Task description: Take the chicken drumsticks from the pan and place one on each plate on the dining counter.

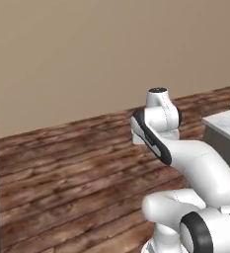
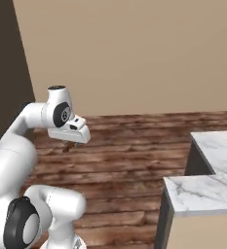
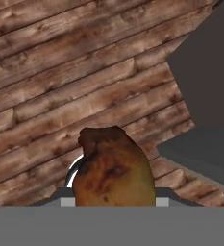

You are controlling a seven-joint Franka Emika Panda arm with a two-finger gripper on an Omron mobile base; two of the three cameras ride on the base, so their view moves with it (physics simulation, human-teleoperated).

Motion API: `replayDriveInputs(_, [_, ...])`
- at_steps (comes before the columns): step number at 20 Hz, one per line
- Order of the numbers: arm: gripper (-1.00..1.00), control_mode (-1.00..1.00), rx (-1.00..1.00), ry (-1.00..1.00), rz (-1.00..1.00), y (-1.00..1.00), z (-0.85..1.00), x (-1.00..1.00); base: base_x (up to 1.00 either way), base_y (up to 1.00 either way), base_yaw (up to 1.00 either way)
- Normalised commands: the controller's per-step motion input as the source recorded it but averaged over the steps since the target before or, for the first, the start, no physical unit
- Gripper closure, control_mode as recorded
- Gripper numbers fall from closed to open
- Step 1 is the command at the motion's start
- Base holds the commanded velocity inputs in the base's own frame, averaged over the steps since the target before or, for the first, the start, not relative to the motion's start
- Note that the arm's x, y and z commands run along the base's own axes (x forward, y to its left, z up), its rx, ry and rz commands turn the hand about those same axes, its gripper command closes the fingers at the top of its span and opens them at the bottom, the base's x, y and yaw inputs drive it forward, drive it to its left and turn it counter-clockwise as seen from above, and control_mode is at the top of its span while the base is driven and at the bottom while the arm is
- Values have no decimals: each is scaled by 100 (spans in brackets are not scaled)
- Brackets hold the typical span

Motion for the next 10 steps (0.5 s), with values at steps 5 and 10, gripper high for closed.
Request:
replayDriveInputs(5, [100,100,0,0,0,0,0,0,100,46,-36])
replayDriveInputs(10, [100,100,0,0,0,0,0,0,100,46,-40])
